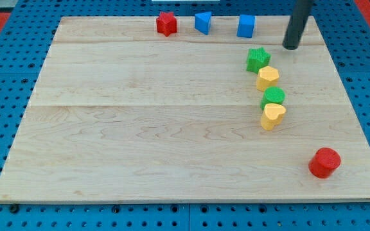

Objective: Push the green star diagonally bottom left to the blue cube

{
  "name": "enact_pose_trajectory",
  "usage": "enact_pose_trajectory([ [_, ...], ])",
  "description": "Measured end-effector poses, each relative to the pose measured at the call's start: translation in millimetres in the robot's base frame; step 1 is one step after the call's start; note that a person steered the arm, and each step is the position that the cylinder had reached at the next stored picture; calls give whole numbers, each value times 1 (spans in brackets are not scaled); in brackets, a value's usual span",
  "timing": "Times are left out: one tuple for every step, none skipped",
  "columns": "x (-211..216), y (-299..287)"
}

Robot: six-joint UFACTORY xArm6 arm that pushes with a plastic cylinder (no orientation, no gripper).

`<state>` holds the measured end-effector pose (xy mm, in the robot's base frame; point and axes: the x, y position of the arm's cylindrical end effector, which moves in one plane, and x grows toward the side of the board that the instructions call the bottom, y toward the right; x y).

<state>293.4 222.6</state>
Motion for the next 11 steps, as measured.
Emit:
enact_pose_trajectory([
  [27,-42],
  [27,-97],
  [34,-83],
  [54,-92],
  [50,-156],
  [39,-206],
  [40,-211],
  [40,-203],
  [54,-201],
  [65,-201],
  [65,-201],
])
